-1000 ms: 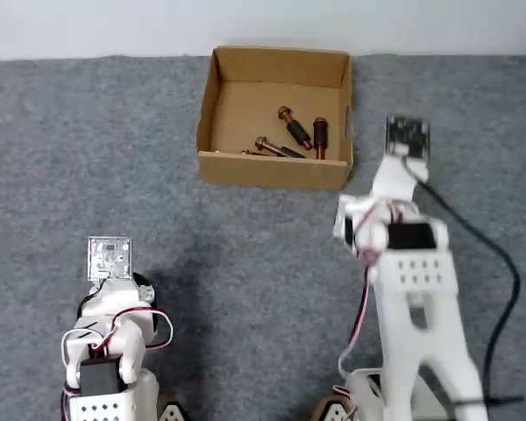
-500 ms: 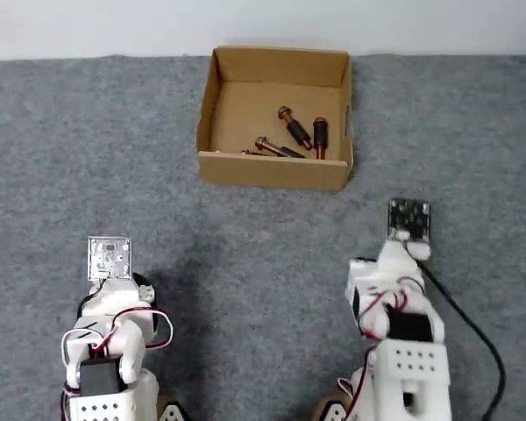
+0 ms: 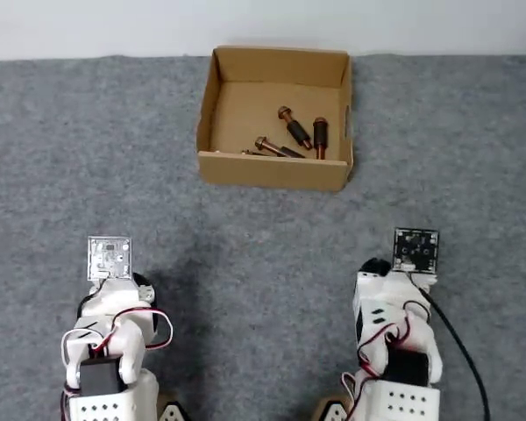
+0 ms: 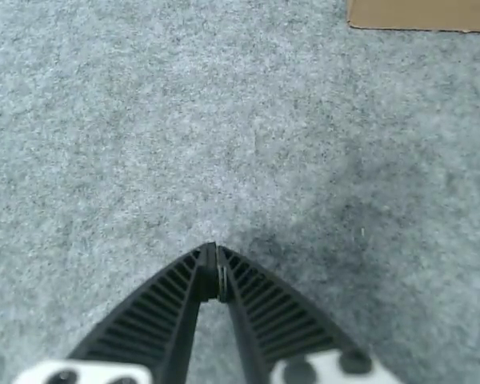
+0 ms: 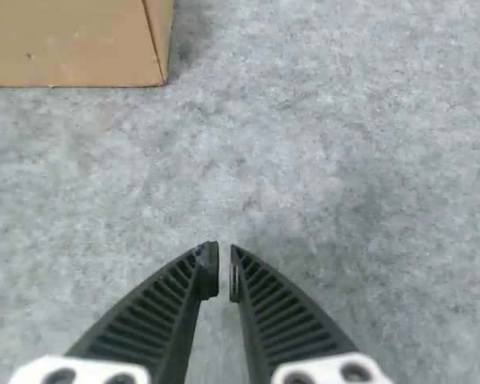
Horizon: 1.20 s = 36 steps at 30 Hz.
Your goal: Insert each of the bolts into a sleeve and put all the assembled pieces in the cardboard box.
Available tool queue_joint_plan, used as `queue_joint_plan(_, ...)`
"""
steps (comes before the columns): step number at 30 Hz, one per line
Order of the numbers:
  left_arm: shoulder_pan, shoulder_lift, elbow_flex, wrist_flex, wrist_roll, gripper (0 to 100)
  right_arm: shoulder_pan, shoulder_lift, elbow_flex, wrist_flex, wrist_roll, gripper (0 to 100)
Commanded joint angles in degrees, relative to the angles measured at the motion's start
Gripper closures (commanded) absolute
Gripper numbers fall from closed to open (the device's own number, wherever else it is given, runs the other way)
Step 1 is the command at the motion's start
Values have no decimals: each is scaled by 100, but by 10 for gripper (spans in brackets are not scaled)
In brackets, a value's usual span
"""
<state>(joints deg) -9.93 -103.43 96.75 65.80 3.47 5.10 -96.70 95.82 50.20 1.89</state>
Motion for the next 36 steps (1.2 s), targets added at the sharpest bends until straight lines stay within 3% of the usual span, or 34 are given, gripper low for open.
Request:
queue_joint_plan(1,-35,-53,-31,53,-53,994,-189,-374,79,831,62,987)
queue_joint_plan(11,-35,-53,-31,53,-53,994,207,-505,79,2316,18,989)
queue_joint_plan(18,-35,-53,-31,53,-53,994,629,-514,70,2352,18,989)
queue_joint_plan(27,-35,-53,-31,53,-53,994,2167,-514,70,2352,18,987)
queue_joint_plan(36,-35,-53,-31,53,-53,994,2070,-514,70,2343,26,987)
